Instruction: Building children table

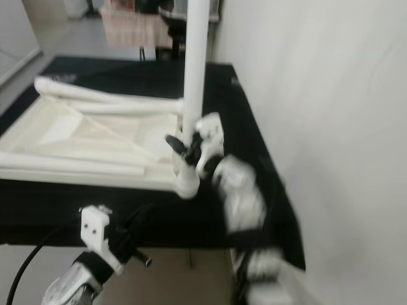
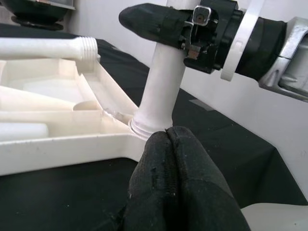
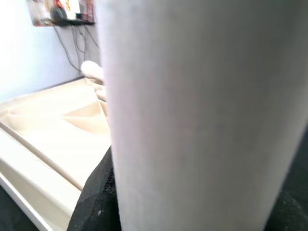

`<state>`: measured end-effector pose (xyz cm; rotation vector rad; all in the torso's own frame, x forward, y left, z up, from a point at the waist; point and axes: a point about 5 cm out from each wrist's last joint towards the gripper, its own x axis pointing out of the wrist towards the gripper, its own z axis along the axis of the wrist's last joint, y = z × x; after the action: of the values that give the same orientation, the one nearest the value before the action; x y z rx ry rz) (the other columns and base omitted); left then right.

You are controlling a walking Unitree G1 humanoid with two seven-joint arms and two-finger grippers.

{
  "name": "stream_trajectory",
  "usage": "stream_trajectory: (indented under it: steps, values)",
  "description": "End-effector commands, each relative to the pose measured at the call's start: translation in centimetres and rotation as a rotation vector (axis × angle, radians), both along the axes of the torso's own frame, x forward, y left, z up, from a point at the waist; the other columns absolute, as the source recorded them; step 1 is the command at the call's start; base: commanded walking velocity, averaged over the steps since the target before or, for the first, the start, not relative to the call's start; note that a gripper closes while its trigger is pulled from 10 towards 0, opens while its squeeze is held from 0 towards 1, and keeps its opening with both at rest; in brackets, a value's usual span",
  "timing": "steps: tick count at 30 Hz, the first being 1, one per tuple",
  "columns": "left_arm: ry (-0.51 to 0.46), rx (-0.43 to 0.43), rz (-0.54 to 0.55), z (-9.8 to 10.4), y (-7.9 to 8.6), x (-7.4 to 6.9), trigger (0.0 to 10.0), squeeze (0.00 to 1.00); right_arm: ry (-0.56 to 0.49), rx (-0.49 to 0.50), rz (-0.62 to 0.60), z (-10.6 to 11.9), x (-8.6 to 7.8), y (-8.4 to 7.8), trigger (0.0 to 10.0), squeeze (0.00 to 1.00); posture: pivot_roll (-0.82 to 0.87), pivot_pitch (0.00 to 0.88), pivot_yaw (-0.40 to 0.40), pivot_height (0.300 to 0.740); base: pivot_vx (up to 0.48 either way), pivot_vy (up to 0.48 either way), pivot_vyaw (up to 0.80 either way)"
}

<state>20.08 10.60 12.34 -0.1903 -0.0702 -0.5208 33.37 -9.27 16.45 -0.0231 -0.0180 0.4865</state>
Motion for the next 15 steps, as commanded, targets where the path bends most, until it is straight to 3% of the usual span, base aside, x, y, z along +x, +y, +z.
stream_trajectory:
  steps: [1,5,9,10,11,12,13,15]
  values:
    - [0.014,0.005,-0.004,-0.2,0.1,0.1,10.0,0.00,0.129,-0.104,-0.056,-3.4,0.1,-0.5,0.0,0.00,0.07,0.063,-0.089,0.740,0.000,0.000,0.00]
    - [0.013,0.006,-0.005,-0.2,0.2,0.2,10.0,0.00,0.131,-0.107,-0.082,-3.3,0.7,-0.5,0.0,0.00,0.08,0.062,-0.093,0.740,0.000,0.000,0.00]
    - [0.011,0.006,0.002,-0.1,0.3,0.1,10.0,0.00,0.113,-0.103,-0.050,-2.7,0.2,0.8,0.0,0.00,0.09,0.062,-0.090,0.740,0.000,0.000,0.00]
    - [0.011,0.006,0.002,-0.1,0.3,0.1,10.0,0.00,0.083,-0.115,-0.051,-2.3,0.1,1.1,2.5,0.00,0.09,0.062,-0.088,0.740,0.000,0.000,0.00]
    - [0.012,0.006,0.001,-0.1,0.3,0.1,10.0,0.00,0.070,-0.103,-0.029,-1.9,0.0,1.3,10.0,0.00,0.08,0.062,-0.080,0.740,0.000,0.000,0.00]
    - [0.012,0.006,0.001,-0.1,0.3,0.1,10.0,0.00,0.070,-0.103,-0.029,-1.9,0.0,1.3,10.0,0.00,0.08,0.062,-0.080,0.740,0.000,0.000,0.00]
    - [0.014,0.007,-0.001,-0.1,0.3,0.1,10.0,0.00,0.060,-0.075,0.020,-1.4,0.1,1.4,10.0,1.00,0.09,0.060,-0.080,0.740,0.000,0.000,0.00]
    - [0.014,0.007,-0.002,-0.1,0.3,0.1,10.0,0.00,0.057,-0.054,0.052,-1.0,0.2,1.4,10.0,1.00,0.09,0.061,-0.080,0.740,0.000,0.000,0.00]
